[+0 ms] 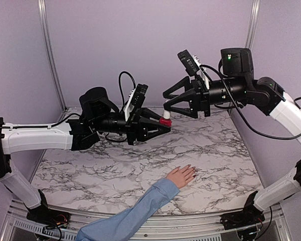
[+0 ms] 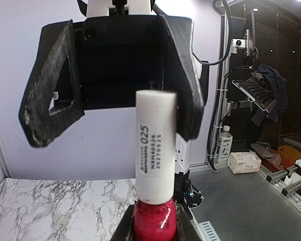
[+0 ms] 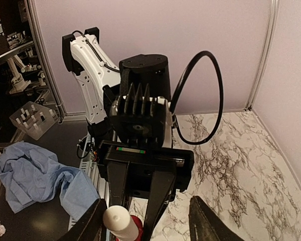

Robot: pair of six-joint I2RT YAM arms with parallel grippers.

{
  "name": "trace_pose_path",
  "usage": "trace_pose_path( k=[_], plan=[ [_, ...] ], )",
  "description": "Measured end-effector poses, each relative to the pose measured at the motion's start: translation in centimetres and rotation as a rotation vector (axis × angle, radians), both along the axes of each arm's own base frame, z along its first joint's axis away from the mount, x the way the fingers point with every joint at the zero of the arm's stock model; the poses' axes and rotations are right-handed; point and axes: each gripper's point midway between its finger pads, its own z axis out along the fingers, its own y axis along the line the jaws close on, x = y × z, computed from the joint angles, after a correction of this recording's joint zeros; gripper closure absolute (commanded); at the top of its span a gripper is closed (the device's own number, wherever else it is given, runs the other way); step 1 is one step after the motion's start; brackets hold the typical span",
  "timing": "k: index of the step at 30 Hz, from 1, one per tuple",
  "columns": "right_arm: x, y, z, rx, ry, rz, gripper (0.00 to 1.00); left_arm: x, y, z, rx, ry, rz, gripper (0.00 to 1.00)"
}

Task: Paint the nails
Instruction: Screw the nail polish bottle cap onto the nail polish bottle.

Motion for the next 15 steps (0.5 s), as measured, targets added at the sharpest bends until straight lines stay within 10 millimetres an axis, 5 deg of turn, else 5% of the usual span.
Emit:
trace_pose_path(
  k=[15],
  plan=[
    [-1.5, 0.2, -0.9, -0.027, 0.005, 0.076, 0.73, -0.4, -0.1, -0.2, 0.014, 0.049, -0.052, 1.00]
  ],
)
